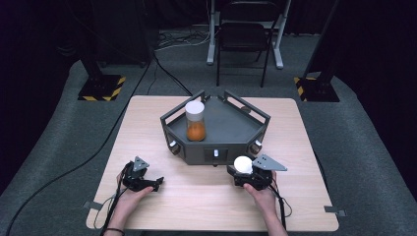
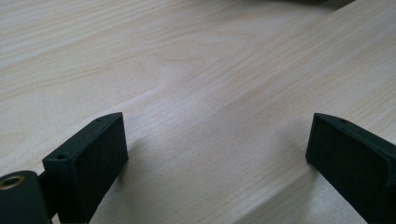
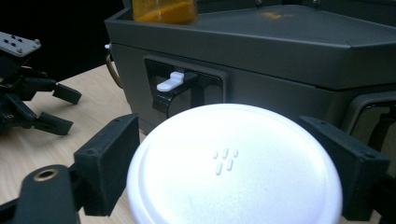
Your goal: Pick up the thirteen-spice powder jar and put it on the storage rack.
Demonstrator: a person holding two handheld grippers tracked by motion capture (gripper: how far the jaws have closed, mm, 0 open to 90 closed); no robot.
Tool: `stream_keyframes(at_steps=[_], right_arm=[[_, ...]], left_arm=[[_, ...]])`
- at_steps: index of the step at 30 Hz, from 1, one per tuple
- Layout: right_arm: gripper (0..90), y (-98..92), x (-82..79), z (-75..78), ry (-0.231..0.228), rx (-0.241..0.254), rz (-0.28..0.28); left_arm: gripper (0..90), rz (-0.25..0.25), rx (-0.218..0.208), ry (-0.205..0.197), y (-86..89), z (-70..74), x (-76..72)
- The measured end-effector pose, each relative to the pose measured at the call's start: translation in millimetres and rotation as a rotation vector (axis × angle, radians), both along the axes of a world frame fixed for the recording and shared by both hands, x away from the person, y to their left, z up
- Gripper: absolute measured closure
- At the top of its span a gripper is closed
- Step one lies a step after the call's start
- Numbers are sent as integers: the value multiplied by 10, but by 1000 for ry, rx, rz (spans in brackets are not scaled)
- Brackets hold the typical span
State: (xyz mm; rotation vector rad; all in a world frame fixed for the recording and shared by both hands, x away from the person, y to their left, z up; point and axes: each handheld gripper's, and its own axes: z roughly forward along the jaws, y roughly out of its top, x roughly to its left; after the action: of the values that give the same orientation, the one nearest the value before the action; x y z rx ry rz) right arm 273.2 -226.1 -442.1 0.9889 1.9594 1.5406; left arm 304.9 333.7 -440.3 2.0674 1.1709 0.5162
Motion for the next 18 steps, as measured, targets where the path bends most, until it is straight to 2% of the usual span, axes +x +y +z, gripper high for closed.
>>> stream_keyframes(at_steps=[7,14,18], right_arm=[[211,13,-27,-76,-21,4,-12],[280,16,-33,-150,-24,15,-16],[290,43,-56,-149,-39,-3,-26]], left_arm=[[52,0,0,0,0,0,0],[52,0,0,0,0,0,0],[52,0,0,0,0,0,0]])
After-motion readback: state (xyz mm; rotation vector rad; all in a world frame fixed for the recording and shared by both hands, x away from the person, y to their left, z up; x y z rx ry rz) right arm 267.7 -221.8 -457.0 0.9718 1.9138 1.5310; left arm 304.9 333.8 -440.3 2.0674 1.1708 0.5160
